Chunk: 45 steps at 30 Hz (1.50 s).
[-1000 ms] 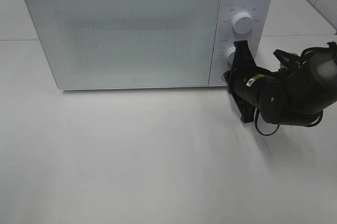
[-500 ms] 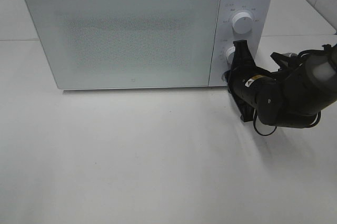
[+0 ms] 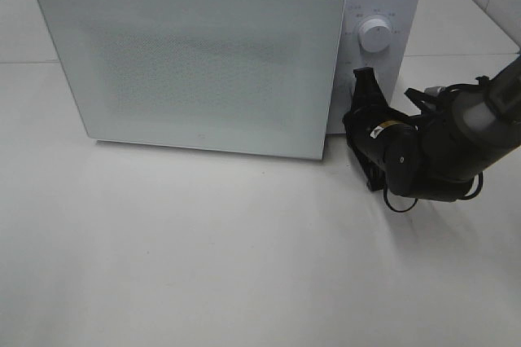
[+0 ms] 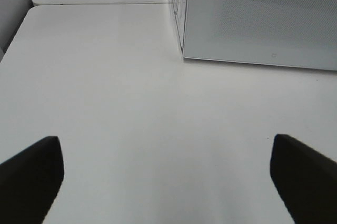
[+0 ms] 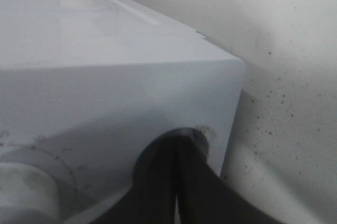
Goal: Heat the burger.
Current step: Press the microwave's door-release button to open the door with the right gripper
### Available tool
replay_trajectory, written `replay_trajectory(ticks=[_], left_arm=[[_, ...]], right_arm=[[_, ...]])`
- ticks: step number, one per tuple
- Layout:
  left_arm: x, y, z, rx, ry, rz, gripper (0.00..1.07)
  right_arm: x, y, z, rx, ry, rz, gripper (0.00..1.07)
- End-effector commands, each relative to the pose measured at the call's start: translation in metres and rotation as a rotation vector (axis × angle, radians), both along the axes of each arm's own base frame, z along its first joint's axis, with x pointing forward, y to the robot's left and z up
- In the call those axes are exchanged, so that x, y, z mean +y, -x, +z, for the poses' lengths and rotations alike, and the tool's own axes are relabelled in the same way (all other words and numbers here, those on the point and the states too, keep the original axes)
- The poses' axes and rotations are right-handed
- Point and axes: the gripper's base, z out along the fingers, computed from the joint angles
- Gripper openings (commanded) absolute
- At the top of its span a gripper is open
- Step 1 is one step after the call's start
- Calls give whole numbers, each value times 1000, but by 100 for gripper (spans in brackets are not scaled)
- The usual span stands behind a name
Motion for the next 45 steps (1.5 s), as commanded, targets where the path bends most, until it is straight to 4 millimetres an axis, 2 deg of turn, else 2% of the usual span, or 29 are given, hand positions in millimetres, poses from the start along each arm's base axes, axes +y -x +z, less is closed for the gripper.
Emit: replay_trajectory(ticks=[1,14,26,38,45], left_arm=[[0,3,-1,-22,7,3,101],[0,3,-1,-22,7,3,101],[0,3,-1,-22,7,3,101],[0,3,-1,-22,7,3,101],[0,3,-1,-22,7,3,101]], right_arm=[[-1,-25,43,-347,-13,-35,0],[0,-25,45,-343,-17,-30,0],[7,-17,34,-244,-17,8,0],[7,8,28,-26,-14,56,0],[3,26,32,83,16,97,0]])
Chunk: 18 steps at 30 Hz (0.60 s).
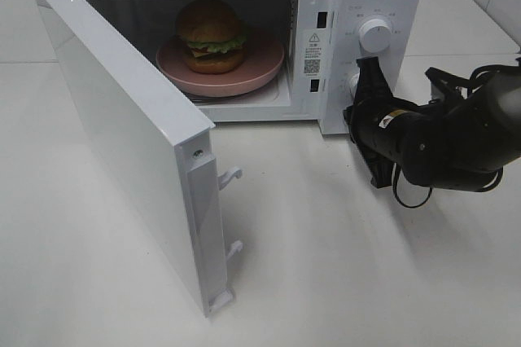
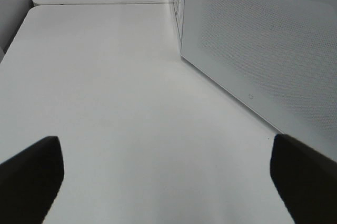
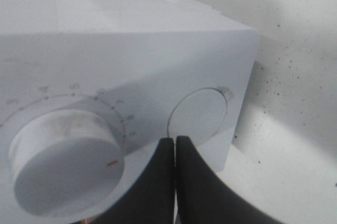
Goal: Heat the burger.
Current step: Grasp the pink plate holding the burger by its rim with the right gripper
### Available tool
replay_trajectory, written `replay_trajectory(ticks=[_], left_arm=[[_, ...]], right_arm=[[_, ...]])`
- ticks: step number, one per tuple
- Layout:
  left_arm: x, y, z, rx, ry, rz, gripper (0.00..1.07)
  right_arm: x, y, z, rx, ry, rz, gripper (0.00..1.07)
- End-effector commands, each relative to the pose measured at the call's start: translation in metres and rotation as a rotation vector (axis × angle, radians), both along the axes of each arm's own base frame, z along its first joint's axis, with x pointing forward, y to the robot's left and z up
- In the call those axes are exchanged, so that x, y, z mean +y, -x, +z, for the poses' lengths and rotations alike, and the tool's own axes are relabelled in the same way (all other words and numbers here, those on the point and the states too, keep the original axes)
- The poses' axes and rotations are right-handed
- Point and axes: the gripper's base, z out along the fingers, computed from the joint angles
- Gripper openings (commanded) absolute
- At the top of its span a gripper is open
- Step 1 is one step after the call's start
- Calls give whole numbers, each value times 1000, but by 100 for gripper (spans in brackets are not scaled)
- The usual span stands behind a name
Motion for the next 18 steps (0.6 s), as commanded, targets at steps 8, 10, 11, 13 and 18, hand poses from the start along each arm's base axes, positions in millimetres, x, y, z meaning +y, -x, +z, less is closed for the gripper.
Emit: replay_trajectory(ticks=[8,10,11,13,18], left_arm=[[0,3,-1,-22,7,3,101],[0,3,-1,-22,7,3,101],[0,3,-1,-22,7,3,101],[0,3,-1,-22,7,3,101],[0,3,-1,-22,7,3,101]], right_arm=[[0,28,34,91,156,196,0],[0,34,50,92,226,264,0],[0,34,50,92,226,264,0],[0,42,62,108,303,338,0],[-2,55,77,141,439,477,0]])
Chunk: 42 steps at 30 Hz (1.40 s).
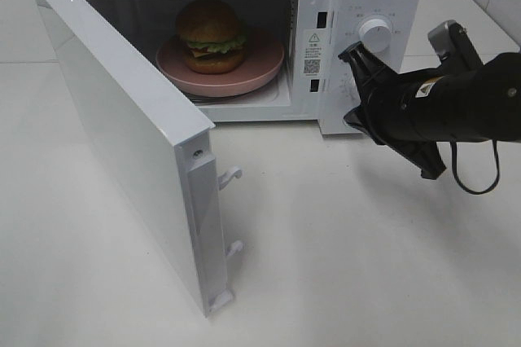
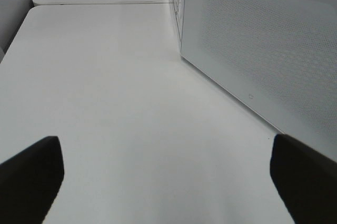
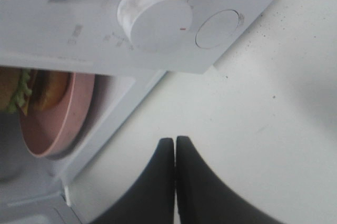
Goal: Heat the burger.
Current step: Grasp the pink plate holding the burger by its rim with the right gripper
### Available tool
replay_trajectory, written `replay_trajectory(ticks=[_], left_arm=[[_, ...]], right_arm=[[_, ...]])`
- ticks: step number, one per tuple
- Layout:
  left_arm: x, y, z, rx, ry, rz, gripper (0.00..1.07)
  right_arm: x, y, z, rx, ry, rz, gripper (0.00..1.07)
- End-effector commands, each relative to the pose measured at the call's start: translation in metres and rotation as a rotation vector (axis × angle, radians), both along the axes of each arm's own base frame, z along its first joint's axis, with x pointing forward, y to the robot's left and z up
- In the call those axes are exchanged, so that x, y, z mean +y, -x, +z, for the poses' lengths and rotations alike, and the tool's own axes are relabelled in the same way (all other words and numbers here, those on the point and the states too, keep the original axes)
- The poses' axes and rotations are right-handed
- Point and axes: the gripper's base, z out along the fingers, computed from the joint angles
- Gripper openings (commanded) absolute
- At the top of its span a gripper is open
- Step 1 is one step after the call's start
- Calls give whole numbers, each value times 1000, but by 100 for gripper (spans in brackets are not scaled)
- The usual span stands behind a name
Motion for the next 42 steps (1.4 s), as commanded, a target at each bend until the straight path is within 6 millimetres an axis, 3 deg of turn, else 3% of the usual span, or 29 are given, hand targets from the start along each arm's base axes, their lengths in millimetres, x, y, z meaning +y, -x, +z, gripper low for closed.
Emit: replay_trajectory(ticks=[1,10,23,26,42], left_arm=[[0,3,-1,-22,8,2,101],[0,3,-1,-22,8,2,101],[0,3,-1,-22,8,2,101],[0,3,-1,-22,8,2,101],[0,3,-1,-22,8,2,101]], right_arm=[[1,9,8,18,89,102,0],[-3,33,28,80,252,323,0],[-6,55,37,124,419,579,0],[-6,56,38,124,434,602,0],[1,52,70,-19,790,1134,4]])
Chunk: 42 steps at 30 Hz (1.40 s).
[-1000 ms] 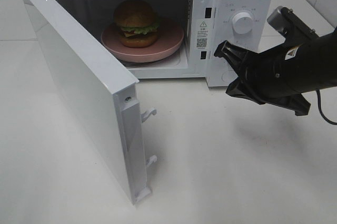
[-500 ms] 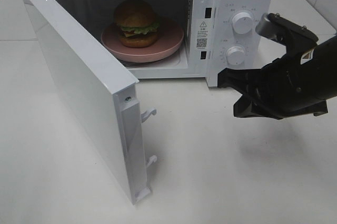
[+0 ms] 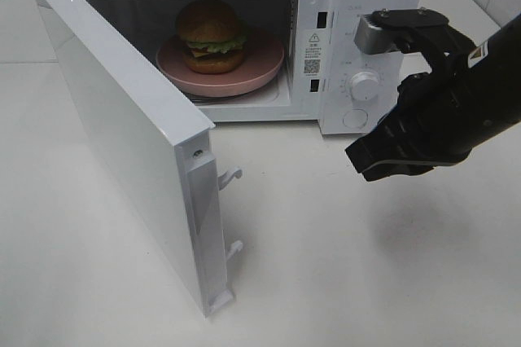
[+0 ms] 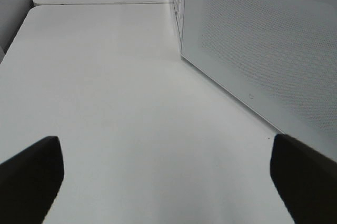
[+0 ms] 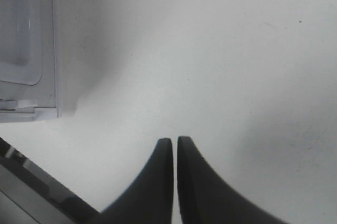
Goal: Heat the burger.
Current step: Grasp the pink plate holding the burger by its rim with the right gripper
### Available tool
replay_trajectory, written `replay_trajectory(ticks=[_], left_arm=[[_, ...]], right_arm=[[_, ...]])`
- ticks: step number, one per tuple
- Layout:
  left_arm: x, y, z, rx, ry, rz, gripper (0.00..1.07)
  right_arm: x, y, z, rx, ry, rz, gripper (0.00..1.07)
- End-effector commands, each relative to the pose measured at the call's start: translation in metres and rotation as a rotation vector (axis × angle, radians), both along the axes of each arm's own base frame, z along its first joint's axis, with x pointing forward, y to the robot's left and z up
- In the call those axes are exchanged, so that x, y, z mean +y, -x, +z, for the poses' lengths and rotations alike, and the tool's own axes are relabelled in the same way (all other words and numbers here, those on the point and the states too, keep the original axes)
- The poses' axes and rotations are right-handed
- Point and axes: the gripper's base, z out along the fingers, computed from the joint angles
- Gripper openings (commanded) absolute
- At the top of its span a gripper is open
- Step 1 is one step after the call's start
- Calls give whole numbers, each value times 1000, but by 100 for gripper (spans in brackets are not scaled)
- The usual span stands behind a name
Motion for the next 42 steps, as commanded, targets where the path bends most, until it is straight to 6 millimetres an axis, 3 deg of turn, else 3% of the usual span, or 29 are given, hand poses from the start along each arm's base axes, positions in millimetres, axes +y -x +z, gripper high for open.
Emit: replay_trajectory(ticks=[1,14,28,42], left_arm=[[0,3,-1,-22,8,2,101],[0,3,-1,-22,8,2,101],[0,3,-1,-22,8,2,101],[0,3,-1,-22,8,2,101]], right_arm=[[1,0,7,-38,45,101,4],[-2,-8,26,-186,261,447,5],[-5,-10,26,-337,484,859,8],[-10,-13,26,-401,627,1038,11]])
